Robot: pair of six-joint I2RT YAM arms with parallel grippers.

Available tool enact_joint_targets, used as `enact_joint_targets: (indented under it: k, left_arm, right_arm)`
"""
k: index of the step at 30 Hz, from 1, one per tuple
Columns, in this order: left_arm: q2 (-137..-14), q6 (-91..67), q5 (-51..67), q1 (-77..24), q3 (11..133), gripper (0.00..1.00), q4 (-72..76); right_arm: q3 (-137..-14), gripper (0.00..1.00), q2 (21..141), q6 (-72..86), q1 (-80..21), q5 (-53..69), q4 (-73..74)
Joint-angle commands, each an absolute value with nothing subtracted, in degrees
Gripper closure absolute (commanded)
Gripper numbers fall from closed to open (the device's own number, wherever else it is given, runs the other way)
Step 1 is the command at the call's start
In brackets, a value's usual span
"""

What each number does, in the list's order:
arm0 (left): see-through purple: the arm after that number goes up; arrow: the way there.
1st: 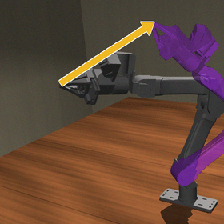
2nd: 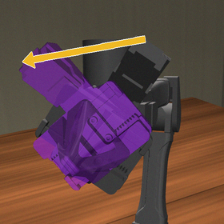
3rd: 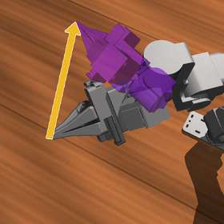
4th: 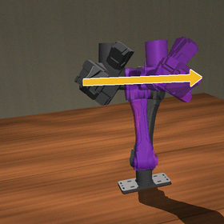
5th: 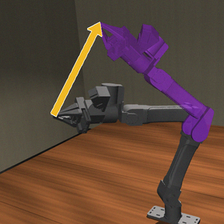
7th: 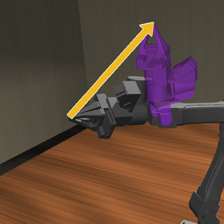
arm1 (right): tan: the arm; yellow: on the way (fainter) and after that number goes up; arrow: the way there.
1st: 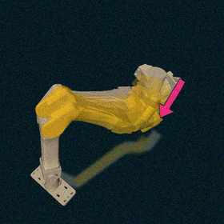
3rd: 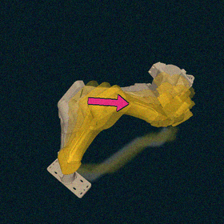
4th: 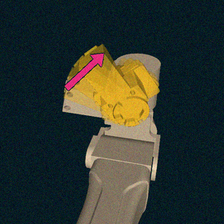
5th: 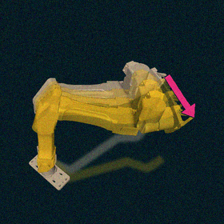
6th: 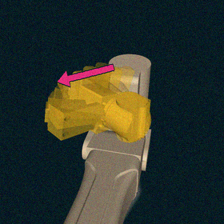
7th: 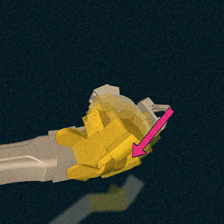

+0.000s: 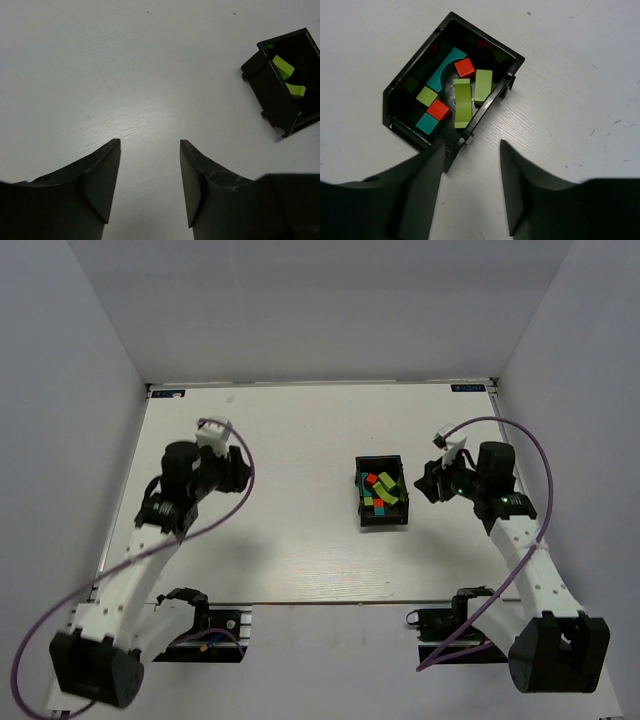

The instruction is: Build the wood block tower

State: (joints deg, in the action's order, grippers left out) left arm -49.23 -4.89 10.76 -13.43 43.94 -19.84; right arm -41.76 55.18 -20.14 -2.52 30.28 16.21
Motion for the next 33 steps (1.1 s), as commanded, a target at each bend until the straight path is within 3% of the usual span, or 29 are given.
enact_joint_targets:
  k: [1,5,7,11,17,21,22,24,30,31,32,33]
  left_arm:
    - [-61.6,-5.7,11.9,-14.5,52.8,0.37,-26.3]
    - [-63.5,-5.7,15.8,-15.0,51.3,0.28,-24.6]
    - [-61.5,-5.7,17.6,-16.2,50.3,0.22,-24.3]
    - [-59.3,-5.7,19.9,-16.8,49.1,0.22,-23.2]
    - [-59.9,-5.7,21.0,-17.8,49.1,0.22,-23.2]
    - [-59.9,-5.7,21.0,-17.8,49.1,0.22,-23.2]
    - [-59.9,-5.7,21.0,-17.8,49.1,0.22,-23.2]
    - [-59.9,-5.7,21.0,-18.4,49.1,0.24,-23.2]
    - [-60.4,-5.7,21.0,-18.9,49.1,0.27,-23.2]
    - [-60.4,-5.7,21.0,-18.9,48.6,0.29,-23.2]
    - [-60.4,-5.7,21.0,-18.9,48.6,0.29,-23.2]
    - [-60.4,-5.7,21.0,-18.9,48.6,0.31,-23.2]
  right_arm:
    - [-46.2,0.42,59.8,-17.1,-4.7,24.5,14.3]
    - [-48.8,0.2,66.8,-17.2,-8.6,18.1,14.6]
    - [-49.4,0.2,70.6,-17.5,-11.1,15.4,12.7]
    - [-50.9,0.24,76.5,-16.7,-14.0,7.2,9.6]
    - [-56.8,0.27,87.2,-15.7,-17.0,5.8,11.7]
    - [-58.5,0.48,91.2,-15.0,-18.0,3.8,12.8]
    - [-58.5,0.57,91.4,-14.9,-18.0,3.6,12.8]
    - [-58.5,0.65,91.7,-14.7,-18.2,4.2,13.2]
    - [-59.2,0.72,92.1,-14.8,-18.4,4.6,14.7]
    - [-59.2,0.79,91.8,-14.9,-18.6,4.6,14.9]
    - [-59.4,0.96,91.8,-14.9,-18.5,4.6,14.9]
    - [-59.9,1.0,91.8,-15.5,-18.9,4.5,15.2]
